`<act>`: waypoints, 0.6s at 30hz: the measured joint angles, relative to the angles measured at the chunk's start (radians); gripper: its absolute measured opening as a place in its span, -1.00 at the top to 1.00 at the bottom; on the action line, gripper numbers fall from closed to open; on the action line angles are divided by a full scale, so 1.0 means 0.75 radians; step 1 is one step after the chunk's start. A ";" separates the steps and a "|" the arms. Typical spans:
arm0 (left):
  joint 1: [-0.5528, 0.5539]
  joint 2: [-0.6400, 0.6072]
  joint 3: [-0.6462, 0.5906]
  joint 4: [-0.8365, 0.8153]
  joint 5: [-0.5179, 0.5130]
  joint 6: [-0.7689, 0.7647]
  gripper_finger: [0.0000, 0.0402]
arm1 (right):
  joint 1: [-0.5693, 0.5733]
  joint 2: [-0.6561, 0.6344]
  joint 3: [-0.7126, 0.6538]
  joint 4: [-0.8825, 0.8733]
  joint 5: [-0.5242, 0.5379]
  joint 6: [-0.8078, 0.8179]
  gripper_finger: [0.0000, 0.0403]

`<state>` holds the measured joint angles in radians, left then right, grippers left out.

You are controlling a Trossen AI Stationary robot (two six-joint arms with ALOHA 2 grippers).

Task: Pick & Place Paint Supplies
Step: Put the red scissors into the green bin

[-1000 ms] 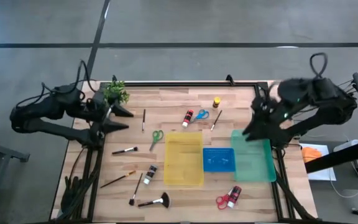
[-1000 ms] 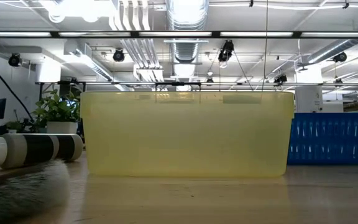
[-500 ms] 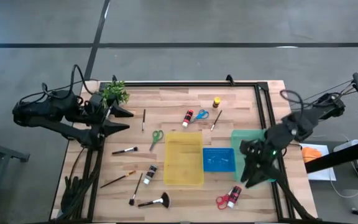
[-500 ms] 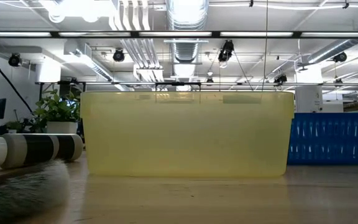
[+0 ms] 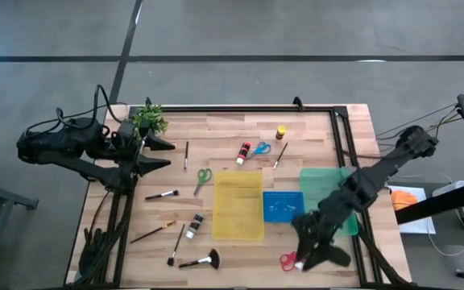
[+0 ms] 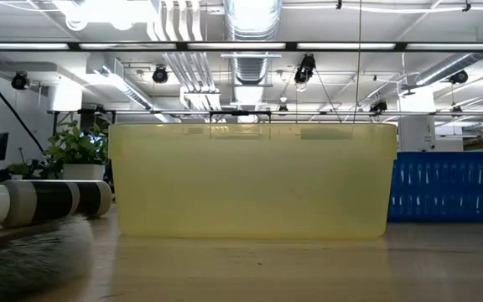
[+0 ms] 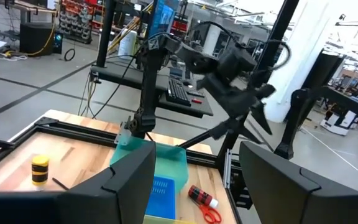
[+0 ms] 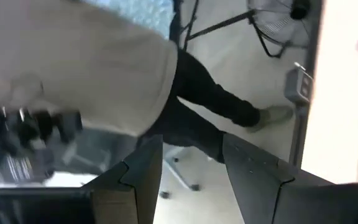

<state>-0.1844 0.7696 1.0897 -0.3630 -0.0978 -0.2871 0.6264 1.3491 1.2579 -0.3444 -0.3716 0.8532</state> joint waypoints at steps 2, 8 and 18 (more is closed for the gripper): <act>0.000 0.000 0.000 0.000 0.005 0.007 -0.21 | 0.025 0.066 0.035 -0.002 -0.001 -0.059 0.17; 0.000 0.000 0.000 0.000 0.040 0.051 -0.21 | 0.076 0.304 0.125 -0.025 -0.032 -0.004 0.17; 0.000 -0.002 0.000 -0.001 0.096 0.073 -0.21 | 0.202 0.634 0.299 -0.165 0.089 0.025 0.17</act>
<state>-0.1844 0.7685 1.0897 -0.3637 -0.0257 -0.2325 0.7782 1.8243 1.4820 -0.4679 -0.3045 0.8721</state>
